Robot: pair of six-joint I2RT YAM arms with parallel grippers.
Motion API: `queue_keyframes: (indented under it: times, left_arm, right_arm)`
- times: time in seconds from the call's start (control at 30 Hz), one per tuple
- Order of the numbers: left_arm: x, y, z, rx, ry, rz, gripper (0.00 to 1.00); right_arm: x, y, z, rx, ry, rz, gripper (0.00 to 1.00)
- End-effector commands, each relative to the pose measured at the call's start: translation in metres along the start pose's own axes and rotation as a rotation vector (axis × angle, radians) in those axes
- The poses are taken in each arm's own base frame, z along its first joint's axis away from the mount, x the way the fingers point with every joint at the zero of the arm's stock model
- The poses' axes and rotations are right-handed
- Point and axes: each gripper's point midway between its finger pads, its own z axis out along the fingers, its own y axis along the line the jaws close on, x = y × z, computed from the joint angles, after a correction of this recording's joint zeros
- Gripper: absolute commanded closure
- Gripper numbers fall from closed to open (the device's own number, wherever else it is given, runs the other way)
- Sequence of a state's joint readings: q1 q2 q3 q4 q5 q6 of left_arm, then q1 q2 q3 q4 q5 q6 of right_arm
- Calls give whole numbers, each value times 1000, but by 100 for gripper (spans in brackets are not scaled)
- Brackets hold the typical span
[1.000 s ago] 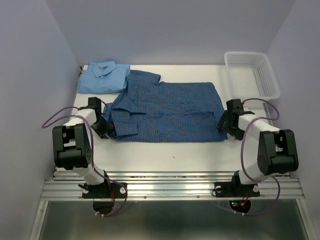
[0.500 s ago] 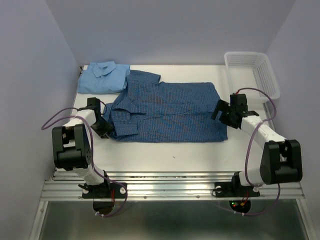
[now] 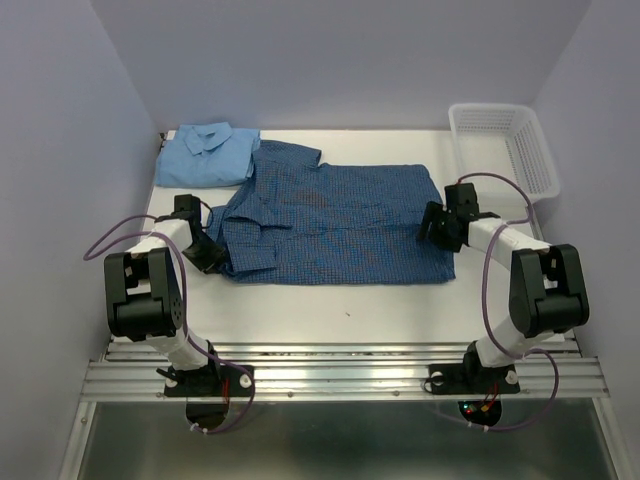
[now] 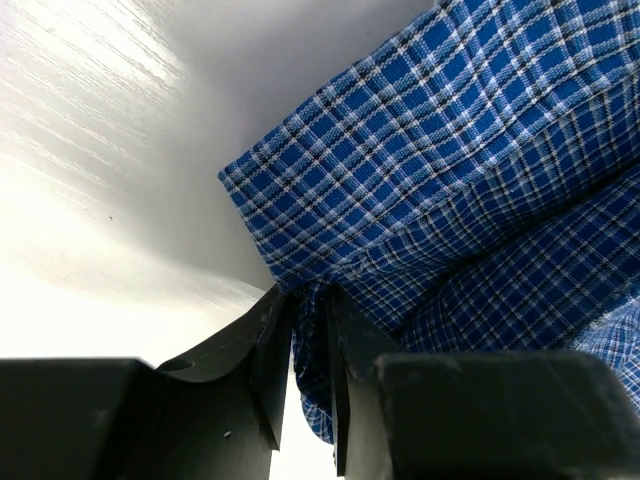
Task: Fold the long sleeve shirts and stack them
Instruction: Fold the shirt
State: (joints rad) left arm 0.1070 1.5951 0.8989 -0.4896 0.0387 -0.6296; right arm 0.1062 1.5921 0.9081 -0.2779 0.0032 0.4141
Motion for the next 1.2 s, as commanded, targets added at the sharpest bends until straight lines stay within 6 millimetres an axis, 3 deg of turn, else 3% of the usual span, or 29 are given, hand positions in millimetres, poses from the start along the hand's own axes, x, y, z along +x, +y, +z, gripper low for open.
queue_keyframes:
  times: [0.0,0.37,0.47,0.5,0.67,0.7,0.9,1.0,1.17]
  left_arm:
    - [-1,-1,1,6,-1,0,70]
    - [-2,-3,3,11,7,23,71]
    - [-3,-4,2,17,6,22,71]
    - [-3,-4,2,17,8,22,71]
    - [-2,-2,1,12,3,14,71]
    - [-1,-1,1,9,4,14,71]
    - [-3,3,-1,-13,-11,1,72]
    - [-2,4,-2,-14,-12,-1,72]
    - [-4,8,-3,-29,-13,10,72]
  right_arm:
    - [0,-15,-2,79,-19,-14,27]
    - [12,-37,-4,167,-1,-56,30]
    - [14,-25,-10,112,8,-54,47]
    - [14,-24,-13,112,6,-47,58]
    - [19,-32,-35,160,12,-1,84]
    - [20,-35,-38,179,10,25,99]
    - [30,-70,-66,378,37,51,99]
    - [33,-60,-70,321,52,54,99]
    - [40,-66,-69,348,91,76,99]
